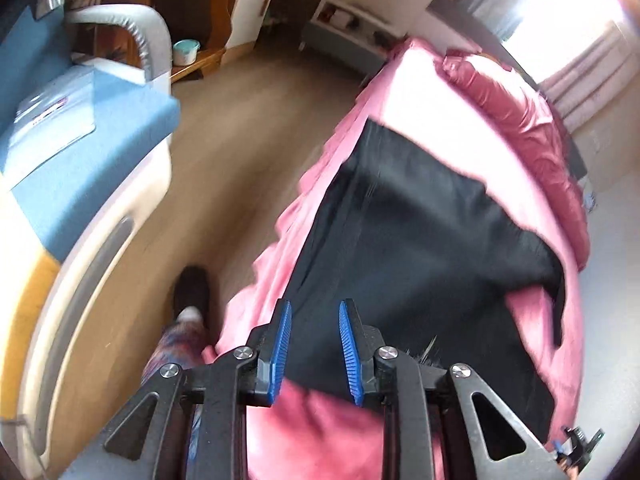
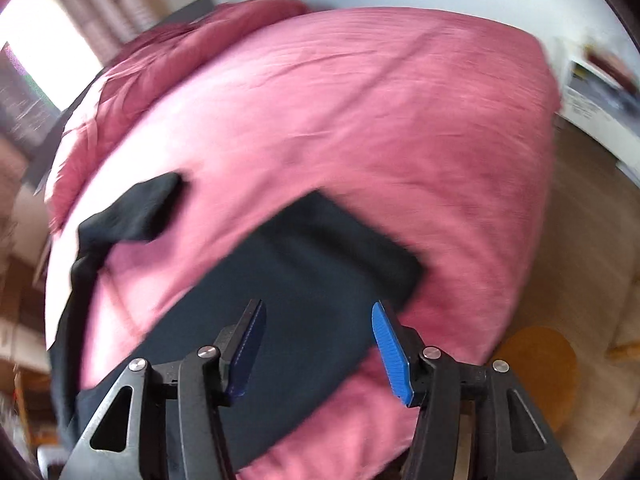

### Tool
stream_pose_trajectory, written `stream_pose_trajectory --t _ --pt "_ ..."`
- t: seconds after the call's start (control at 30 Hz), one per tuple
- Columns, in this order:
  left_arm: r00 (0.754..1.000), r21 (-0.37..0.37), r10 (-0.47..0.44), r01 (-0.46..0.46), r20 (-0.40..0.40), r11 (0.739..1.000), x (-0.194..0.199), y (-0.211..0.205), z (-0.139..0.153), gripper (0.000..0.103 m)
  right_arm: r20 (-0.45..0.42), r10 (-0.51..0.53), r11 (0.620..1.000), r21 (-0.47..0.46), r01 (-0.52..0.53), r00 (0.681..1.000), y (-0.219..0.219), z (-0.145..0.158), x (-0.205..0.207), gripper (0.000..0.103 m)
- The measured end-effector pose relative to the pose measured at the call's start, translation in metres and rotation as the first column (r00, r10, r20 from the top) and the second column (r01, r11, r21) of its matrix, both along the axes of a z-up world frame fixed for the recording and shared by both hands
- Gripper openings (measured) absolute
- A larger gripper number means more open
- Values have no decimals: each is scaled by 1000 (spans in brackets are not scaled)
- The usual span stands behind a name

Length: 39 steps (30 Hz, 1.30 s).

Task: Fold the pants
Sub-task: 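Close the left gripper on the embroidered waistband edge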

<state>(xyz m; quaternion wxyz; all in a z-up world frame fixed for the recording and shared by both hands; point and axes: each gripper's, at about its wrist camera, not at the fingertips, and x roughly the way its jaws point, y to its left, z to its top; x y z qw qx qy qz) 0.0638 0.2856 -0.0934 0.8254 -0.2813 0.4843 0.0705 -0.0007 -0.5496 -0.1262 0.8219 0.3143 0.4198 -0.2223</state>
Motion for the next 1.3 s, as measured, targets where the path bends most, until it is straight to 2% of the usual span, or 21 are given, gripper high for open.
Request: stream_pose_trajectory --t 0.07,0.17,0.23,0.37,0.47,0.53,0.6,0.67,0.73,0.8,0.9,0.97,1.07,1.1,1.13,1.17,1.27,1.3 --pt "1000 -10 -5 5 28 1000 27 -1 4 30 18 114 993 22 -114 993 35 0 22 58" --pt "999 -32 -29 31 37 999 69 -7 4 33 23 287 957 50 -287 958 93 -6 53 59" --pt "998 -66 -54 57 41 996 95 -12 0 34 15 407 911 61 -407 913 133 -11 72 59" --pt "1000 -164 -31 31 1 986 153 -13 -14 34 -45 598 801 72 -594 800 209 -32 96 59" --pt "999 -236 32 -40 -37 971 191 -2 -26 34 -103 663 748 71 -659 741 243 -49 105 59" --pt "996 -272 71 -85 -61 958 212 7 -36 34 -123 680 733 90 -675 722 256 -58 110 59" --pt "992 -274 104 -121 -75 954 233 13 -43 34 -137 685 728 92 -679 716 261 -62 114 59" --pt "988 -285 119 -141 -95 948 256 19 -54 36 -146 676 737 108 -668 722 268 -67 117 60" --pt "985 -277 135 -161 -112 947 276 22 -63 43 -153 669 743 118 -658 728 268 -70 123 60" --pt "984 -287 124 -157 -129 945 292 24 -71 45 -157 665 747 128 -652 730 270 -72 128 62" --pt "986 -277 116 -146 -122 950 313 25 -76 45 -171 660 751 130 -647 732 270 -73 137 62" --pt "984 -242 104 -137 -143 961 326 20 -81 45 -175 654 756 134 -640 736 275 -73 141 62" --pt "979 -235 94 -136 -180 963 336 16 -92 42 -176 647 763 141 -631 742 275 -74 141 64" --pt "978 -229 81 -125 -190 965 339 13 -95 40 -177 646 763 139 -631 742 276 -74 141 65" --pt "978 -209 64 -106 -199 972 340 9 -97 23 -179 647 763 136 -632 742 276 -74 141 65" --pt "980 -179 43 -79 -196 981 340 5 -95 14 -178 647 762 134 -634 741 276 -74 141 66" --pt "990 -104 8 -22 -140 994 335 -3 -79 4 -175 651 759 130 -638 739 275 -74 135 66" --pt "994 -104 0 -12 -113 995 332 -4 -72 1 -173 652 758 130 -639 738 275 -74 135 66"
